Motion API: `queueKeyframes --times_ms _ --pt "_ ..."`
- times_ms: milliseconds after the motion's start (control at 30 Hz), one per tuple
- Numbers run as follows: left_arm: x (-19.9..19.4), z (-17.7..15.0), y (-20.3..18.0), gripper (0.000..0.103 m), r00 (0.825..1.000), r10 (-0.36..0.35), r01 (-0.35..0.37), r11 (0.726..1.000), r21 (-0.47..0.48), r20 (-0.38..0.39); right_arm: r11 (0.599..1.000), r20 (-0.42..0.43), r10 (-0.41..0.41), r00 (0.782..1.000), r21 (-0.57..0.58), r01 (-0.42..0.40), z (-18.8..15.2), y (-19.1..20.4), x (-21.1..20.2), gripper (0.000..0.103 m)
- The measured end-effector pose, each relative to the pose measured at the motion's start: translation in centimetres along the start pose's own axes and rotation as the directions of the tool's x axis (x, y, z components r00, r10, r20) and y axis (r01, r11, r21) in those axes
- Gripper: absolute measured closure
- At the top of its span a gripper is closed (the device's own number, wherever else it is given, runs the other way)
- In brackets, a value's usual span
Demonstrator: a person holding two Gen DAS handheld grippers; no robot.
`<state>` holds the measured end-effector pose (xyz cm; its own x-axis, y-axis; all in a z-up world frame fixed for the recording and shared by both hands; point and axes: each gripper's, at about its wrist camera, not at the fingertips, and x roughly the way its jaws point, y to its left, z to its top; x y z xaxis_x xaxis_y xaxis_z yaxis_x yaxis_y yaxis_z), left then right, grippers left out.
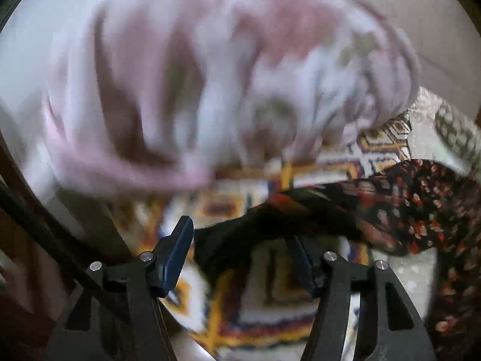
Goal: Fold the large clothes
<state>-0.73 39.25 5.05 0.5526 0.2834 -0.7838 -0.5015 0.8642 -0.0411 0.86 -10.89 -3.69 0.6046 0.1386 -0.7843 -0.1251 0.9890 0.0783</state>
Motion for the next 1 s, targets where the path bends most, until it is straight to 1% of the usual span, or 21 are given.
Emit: queueKeyframes --times_ms 33,67,100,167,267,300,367,400,467,533,567,600,633,700,733,767,800,833,867,933,1000 --pt "0.6 -0.4 1.0 0.042 0.998 -0.049 0.047 0.997 -0.063 -0.031 1.000 0.000 0.000 1.000 0.000 0.000 0.0 0.0 0.0 0.013" --pt "1.2 -0.8 2.2 0.042 0.991 -0.117 0.108 0.984 -0.144 -0.057 1.000 0.000 0.000 1.000 0.000 0.000 0.0 0.0 0.0 0.013" --pt "1.6 -1.3 3.2 0.042 0.982 -0.179 0.161 0.964 -0.212 -0.066 1.000 0.000 -0.001 1.000 0.001 0.001 0.0 0.0 0.0 0.013" --pt "1.8 -2.4 4.4 0.041 0.966 -0.252 0.226 0.930 -0.289 -0.058 1.000 0.001 -0.001 1.000 0.001 0.001 0.0 0.0 0.0 0.013" --pt "1.5 -3.5 5.7 0.040 0.951 -0.310 0.283 0.890 -0.358 -0.020 1.000 -0.001 0.000 1.000 -0.003 0.000 0.0 0.1 0.1 0.012" --pt "1.6 -3.7 5.8 0.037 0.942 -0.334 0.306 0.878 -0.369 -0.015 1.000 -0.001 0.000 1.000 -0.004 0.000 0.0 0.1 0.1 0.012" --pt "1.6 -4.1 5.4 0.031 0.919 -0.393 0.357 0.851 -0.385 -0.015 1.000 -0.002 0.000 1.000 -0.007 0.000 0.1 0.1 0.2 0.011" --pt "1.8 -4.1 4.9 0.031 0.908 -0.419 0.379 0.839 -0.390 -0.018 1.000 -0.002 0.001 1.000 -0.008 -0.001 0.1 0.1 0.2 0.011" --pt "2.1 -4.2 3.9 0.031 0.873 -0.488 0.440 0.805 -0.398 -0.022 1.000 -0.002 0.000 1.000 -0.008 0.000 0.0 0.2 0.2 0.011" --pt "2.0 -4.4 2.9 0.031 0.821 -0.571 0.514 0.748 -0.419 -0.014 1.000 -0.001 -0.001 1.000 -0.006 0.001 0.0 0.2 0.1 0.011" --pt "1.7 -4.3 2.5 0.029 0.801 -0.598 0.539 0.726 -0.427 -0.006 1.000 -0.001 -0.001 1.000 -0.006 0.001 0.0 0.2 0.1 0.011" --pt "1.3 -4.4 2.2 0.026 0.787 -0.617 0.558 0.708 -0.432 0.004 1.000 -0.001 -0.001 1.000 -0.006 0.001 0.0 0.2 0.1 0.011" --pt "1.0 -4.4 1.8 0.024 0.778 -0.628 0.570 0.696 -0.437 0.014 1.000 -0.001 -0.001 1.000 -0.006 0.001 0.0 0.2 0.1 0.011" --pt "0.8 -4.3 1.3 0.022 0.780 -0.626 0.566 0.692 -0.448 0.017 1.000 -0.001 -0.001 1.000 -0.005 0.001 0.0 0.2 0.1 0.011" --pt "0.8 -4.3 1.1 0.021 0.777 -0.630 0.568 0.688 -0.452 0.017 1.000 0.000 0.000 1.000 -0.005 0.000 0.0 0.2 0.1 0.011" --pt "1.1 -4.1 0.8 0.018 0.779 -0.627 0.561 0.691 -0.455 0.007 1.000 0.000 -0.001 1.000 -0.005 0.001 0.0 0.1 0.1 0.011" --pt "1.6 -4.0 0.5 0.018 0.791 -0.611 0.540 0.705 -0.461 -0.009 1.000 0.000 -0.001 1.000 -0.005 0.001 0.0 0.1 0.1 0.011" --pt "2.1 -3.8 0.2 0.018 0.801 -0.598 0.520 0.712 -0.471 -0.019 1.000 0.000 0.000 1.000 -0.004 0.000 0.0 0.2 0.1 0.011" --pt "2.4 -3.7 0.3 0.018 0.805 -0.592 0.511 0.714 -0.479 -0.024 1.000 0.000 0.000 1.000 -0.005 0.000 0.0 0.2 0.1 0.011" --pt "4.1 -2.8 0.3 0.018 0.825 -0.563 0.468 0.725 -0.505 -0.044 1.000 0.000 -0.001 1.000 -0.005 0.001 0.0 0.2 0.1 0.011" --pt "6.0 -1.7 0.9 0.018 0.863 -0.503 0.401 0.741 -0.539 -0.050 1.000 0.000 -0.002 1.000 -0.005 0.002 0.0 0.2 0.1 0.011"
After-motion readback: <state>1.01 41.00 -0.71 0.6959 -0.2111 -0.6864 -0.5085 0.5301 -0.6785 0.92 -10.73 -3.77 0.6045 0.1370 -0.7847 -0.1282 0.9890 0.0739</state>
